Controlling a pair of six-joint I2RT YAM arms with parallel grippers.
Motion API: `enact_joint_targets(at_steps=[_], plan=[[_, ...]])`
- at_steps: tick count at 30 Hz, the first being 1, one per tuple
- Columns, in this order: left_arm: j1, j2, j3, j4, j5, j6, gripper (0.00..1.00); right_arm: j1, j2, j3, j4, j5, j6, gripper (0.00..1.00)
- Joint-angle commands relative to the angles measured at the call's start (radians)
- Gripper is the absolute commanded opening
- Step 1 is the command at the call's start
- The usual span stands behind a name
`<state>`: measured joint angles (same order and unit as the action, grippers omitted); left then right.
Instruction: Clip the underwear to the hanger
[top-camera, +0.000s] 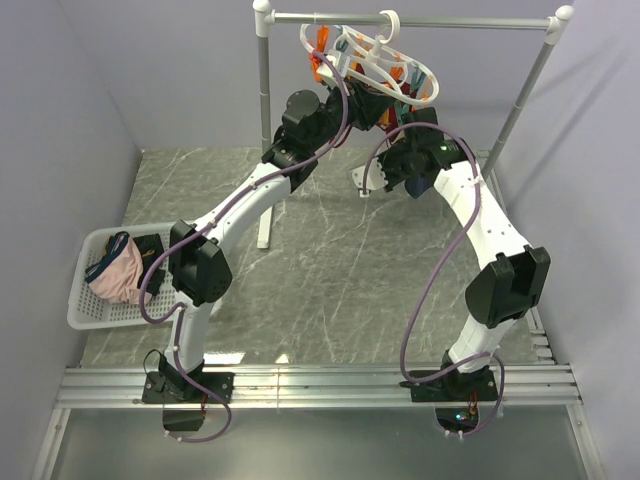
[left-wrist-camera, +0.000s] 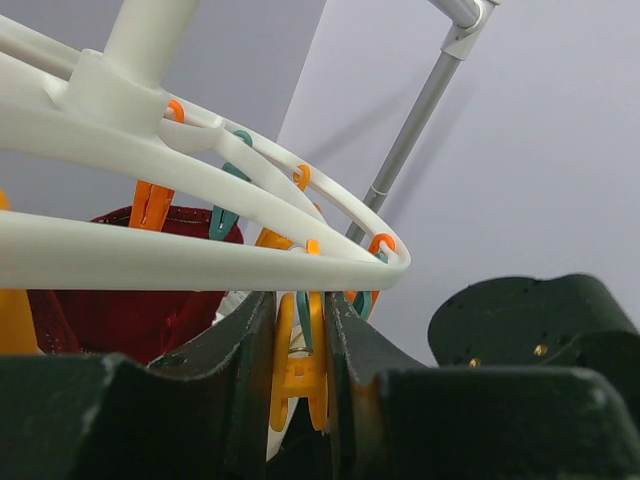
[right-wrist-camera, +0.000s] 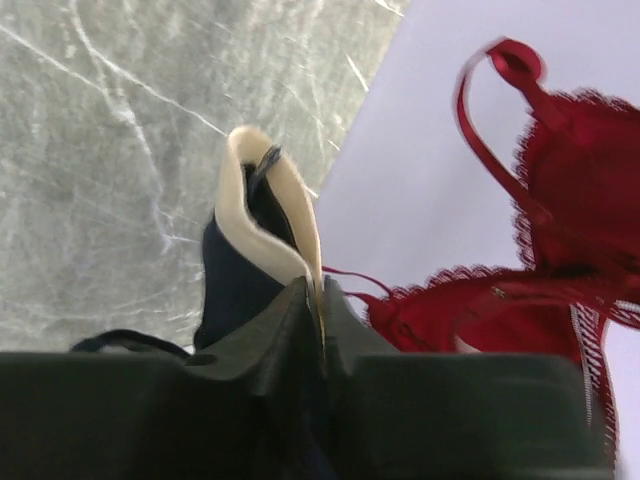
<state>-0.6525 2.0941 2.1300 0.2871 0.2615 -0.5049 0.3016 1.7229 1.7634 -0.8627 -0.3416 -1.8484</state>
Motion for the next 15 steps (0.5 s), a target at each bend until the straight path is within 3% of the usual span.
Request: enact_joint_targets(at_steps=[1, 4, 15], plan=[[0.001, -0.002, 0.015, 0.018, 0.008, 0.014, 0.00, 0.004, 0.023, 0.111, -0.079, 0.006, 0.064, 0.10], [-0.001, 0.003, 0.024, 0.015, 0.010, 0.011, 0.00, -0.001, 0.027, 0.146, -0.116, -0.020, 0.107, 0.00], [0.008, -0.002, 0.013, 0.009, -0.002, 0.000, 0.00, -0.025, -0.085, 0.069, -0.035, -0.132, 0.342, 0.00]])
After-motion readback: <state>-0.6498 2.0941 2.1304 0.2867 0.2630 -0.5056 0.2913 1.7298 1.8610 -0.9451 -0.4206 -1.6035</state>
